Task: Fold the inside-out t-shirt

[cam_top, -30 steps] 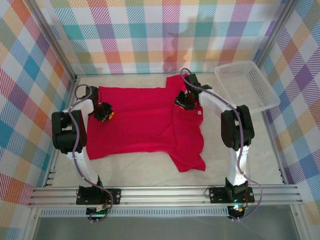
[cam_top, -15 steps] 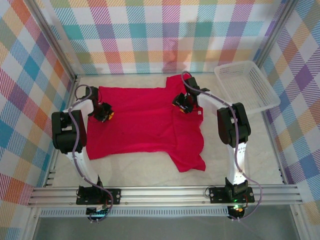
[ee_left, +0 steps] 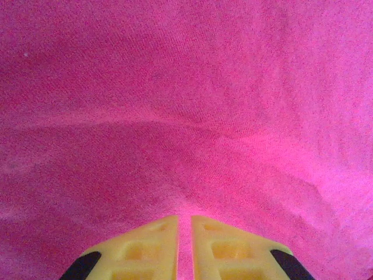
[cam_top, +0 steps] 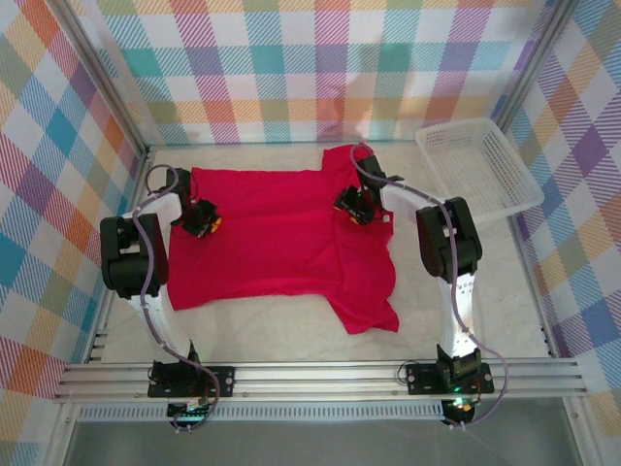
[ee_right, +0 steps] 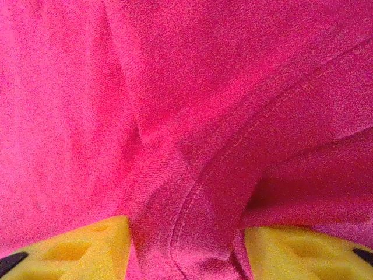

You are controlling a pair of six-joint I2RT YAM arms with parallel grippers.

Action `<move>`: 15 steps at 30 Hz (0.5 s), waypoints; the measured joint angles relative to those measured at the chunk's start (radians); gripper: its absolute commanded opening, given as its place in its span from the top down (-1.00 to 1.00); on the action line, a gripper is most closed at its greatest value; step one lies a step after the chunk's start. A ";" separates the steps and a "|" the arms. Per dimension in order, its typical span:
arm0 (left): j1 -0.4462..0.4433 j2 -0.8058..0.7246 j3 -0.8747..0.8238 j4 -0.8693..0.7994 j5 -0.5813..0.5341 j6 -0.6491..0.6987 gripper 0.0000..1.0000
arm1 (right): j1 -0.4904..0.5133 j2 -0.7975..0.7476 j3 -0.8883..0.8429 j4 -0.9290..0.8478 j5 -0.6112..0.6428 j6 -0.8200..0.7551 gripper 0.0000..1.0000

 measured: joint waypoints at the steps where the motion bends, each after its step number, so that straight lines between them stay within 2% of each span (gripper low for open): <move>1: 0.000 0.000 0.000 0.000 0.000 0.000 0.72 | 0.000 0.000 -0.003 0.007 0.000 0.002 0.17; 4: 0.000 0.000 0.000 0.000 0.000 0.000 0.72 | 0.001 0.000 -0.013 0.014 0.005 0.003 0.40; 7: 0.000 0.000 0.000 0.000 0.000 0.000 0.72 | 0.001 0.000 -0.014 0.013 0.012 -0.002 0.53; 15: 0.000 0.000 0.000 0.000 0.000 0.000 0.73 | 0.001 -0.006 -0.014 -0.002 0.031 -0.007 0.55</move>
